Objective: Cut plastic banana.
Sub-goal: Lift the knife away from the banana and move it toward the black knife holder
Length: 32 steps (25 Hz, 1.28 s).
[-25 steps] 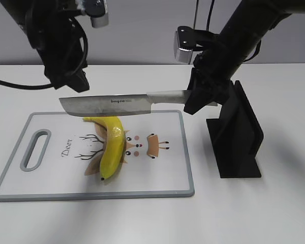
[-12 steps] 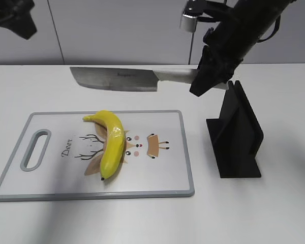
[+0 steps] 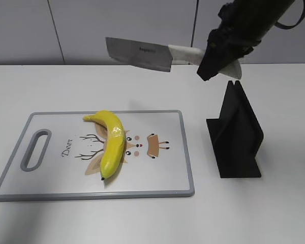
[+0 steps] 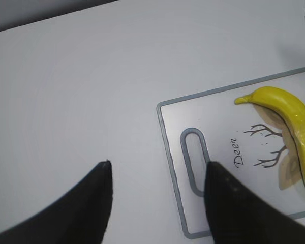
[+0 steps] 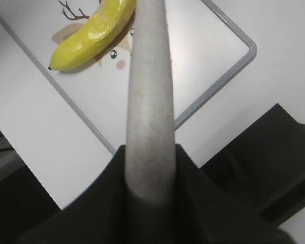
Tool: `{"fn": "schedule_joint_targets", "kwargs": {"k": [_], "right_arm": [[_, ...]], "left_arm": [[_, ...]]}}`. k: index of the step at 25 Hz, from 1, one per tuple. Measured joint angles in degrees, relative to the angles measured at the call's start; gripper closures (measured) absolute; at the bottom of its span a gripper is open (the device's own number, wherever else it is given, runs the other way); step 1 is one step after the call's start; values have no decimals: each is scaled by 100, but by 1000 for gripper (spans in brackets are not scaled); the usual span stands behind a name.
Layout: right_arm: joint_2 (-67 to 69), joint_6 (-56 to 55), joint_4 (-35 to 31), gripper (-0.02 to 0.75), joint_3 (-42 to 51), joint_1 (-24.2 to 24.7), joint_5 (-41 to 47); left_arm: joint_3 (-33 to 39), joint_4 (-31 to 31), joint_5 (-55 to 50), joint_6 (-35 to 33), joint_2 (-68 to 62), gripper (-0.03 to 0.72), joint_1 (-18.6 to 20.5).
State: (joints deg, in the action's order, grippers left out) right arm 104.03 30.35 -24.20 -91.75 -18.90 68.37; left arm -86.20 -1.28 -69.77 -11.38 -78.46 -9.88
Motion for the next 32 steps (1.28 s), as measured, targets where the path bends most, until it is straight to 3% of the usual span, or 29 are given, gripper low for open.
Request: {"fn": "schedule_joint_targets", "kwargs": {"k": [6, 19, 24, 32], "right_arm": [[-579, -794, 6, 575, 6, 0, 35], [-1505, -1630, 28, 576, 113, 0, 63], [-1942, -1655, 28, 575, 752, 0, -34], [-2914, -1892, 94, 576, 2253, 0, -937]], "left_arm": [[1039, 482, 0, 29, 763, 157, 7], [3506, 481, 31, 115, 3170, 166, 7], [4139, 481, 50, 133, 4336, 178, 7], [4730, 481, 75, 377, 6040, 188, 7]]}}
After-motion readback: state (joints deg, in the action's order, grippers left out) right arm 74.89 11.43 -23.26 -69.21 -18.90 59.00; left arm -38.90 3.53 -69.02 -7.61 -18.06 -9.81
